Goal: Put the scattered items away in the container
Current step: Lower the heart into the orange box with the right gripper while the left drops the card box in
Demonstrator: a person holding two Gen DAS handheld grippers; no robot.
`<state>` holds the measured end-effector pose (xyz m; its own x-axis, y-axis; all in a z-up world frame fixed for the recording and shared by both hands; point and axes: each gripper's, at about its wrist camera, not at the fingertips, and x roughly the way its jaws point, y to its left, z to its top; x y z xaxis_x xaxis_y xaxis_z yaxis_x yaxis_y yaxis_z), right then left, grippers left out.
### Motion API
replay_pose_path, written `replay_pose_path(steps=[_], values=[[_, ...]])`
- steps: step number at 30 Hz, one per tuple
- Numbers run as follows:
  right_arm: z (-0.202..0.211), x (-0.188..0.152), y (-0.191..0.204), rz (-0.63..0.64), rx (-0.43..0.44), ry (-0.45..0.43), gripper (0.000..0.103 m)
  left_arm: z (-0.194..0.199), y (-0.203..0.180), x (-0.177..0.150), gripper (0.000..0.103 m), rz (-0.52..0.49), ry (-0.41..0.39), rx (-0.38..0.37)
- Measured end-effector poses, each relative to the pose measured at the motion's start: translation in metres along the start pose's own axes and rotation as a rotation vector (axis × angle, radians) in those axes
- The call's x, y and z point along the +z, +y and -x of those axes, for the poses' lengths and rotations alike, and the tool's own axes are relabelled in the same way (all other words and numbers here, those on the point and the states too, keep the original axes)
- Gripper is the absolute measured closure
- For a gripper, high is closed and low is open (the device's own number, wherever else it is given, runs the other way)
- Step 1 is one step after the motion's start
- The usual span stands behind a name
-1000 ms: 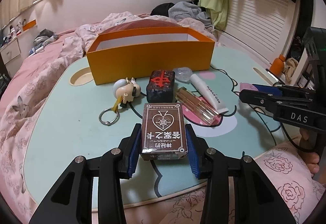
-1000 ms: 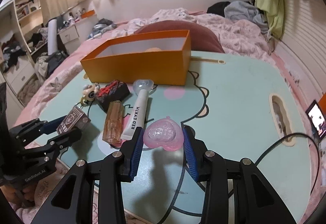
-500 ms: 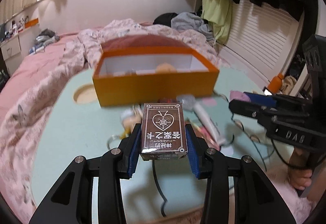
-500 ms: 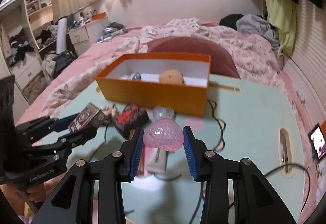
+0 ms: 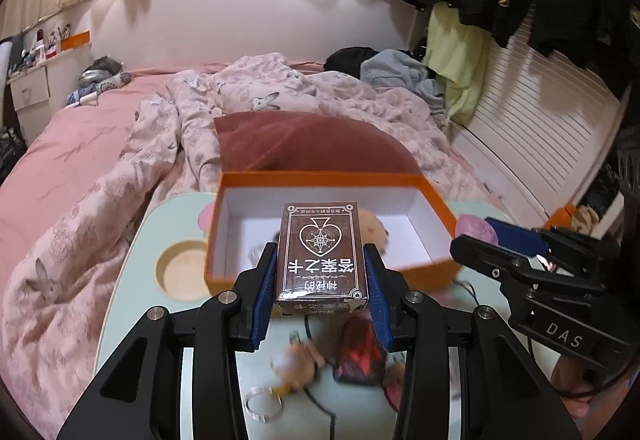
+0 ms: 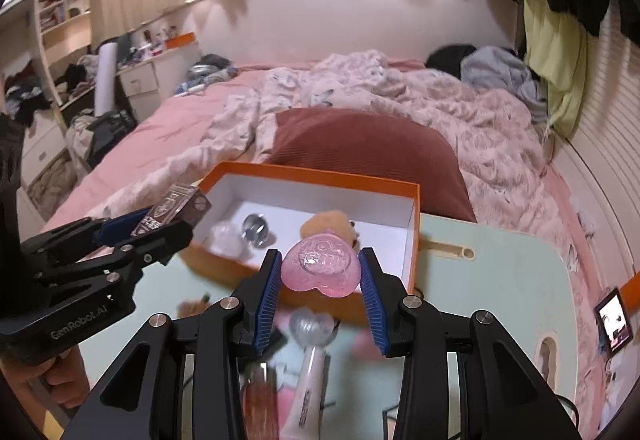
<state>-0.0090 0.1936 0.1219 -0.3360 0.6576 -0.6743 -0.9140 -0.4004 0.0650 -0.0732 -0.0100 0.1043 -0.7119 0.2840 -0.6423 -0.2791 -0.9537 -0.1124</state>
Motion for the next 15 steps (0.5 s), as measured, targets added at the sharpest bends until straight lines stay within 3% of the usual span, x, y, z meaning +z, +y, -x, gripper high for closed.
replay_pose_path(steps=[7,15], values=[[-0.037,0.022,-0.003,-0.004,-0.069,0.036,0.065,-0.035,0.012,0.021,0.061,0.035,0.043,0.029],[-0.074,0.023,-0.015,-0.058,-0.086,0.100,0.065,-0.068,0.013,0.021,0.061,0.030,0.095,0.052]])
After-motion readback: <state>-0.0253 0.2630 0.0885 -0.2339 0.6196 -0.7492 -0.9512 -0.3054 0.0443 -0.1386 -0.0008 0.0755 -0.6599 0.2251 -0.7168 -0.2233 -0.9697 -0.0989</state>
